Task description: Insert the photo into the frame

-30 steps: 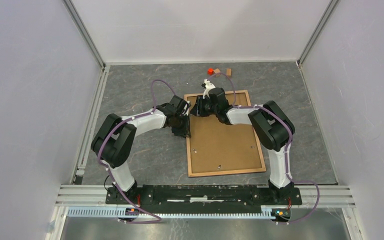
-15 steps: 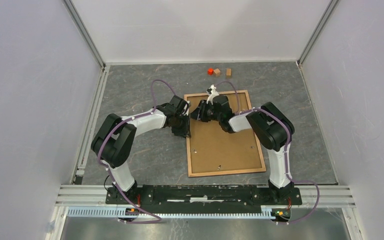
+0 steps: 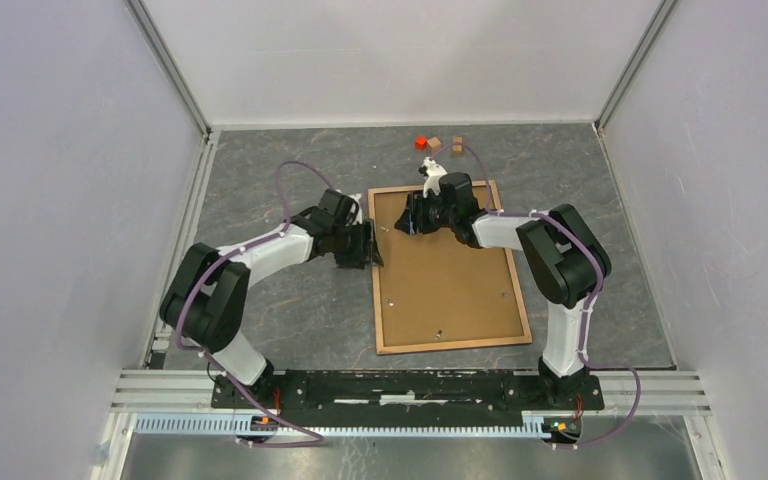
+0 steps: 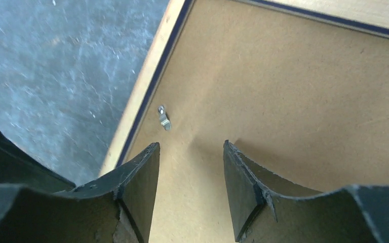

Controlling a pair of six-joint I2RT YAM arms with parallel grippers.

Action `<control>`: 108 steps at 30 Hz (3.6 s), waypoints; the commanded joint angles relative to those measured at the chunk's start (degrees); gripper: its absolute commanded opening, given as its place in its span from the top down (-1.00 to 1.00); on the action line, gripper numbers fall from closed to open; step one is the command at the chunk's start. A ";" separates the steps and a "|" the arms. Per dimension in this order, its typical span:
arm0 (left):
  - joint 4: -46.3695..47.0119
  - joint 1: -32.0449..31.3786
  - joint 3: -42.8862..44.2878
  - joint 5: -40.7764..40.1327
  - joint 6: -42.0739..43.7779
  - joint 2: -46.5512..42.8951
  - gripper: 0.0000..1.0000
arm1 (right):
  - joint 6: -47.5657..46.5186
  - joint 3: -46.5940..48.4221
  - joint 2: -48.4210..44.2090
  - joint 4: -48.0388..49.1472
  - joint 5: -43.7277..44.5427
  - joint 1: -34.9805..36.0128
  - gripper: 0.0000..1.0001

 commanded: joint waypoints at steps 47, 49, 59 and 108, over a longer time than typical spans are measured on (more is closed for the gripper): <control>-7.40 -3.33 6.25 -13.89 -6.23 9.25 0.50 | -17.48 -9.48 -19.40 -23.43 32.15 -16.24 -0.46; -5.42 -3.33 4.79 -13.70 -5.98 8.16 0.56 | -16.82 -8.68 -17.64 -22.88 32.84 -16.51 -0.44; -0.60 -3.10 1.31 -13.40 -5.88 6.36 0.67 | -12.96 -4.80 -10.90 -21.00 34.55 -16.60 -0.29; 4.54 -2.15 -3.53 -12.64 -7.81 2.89 0.84 | -1.32 -10.82 -33.31 -47.01 35.10 -8.07 -0.83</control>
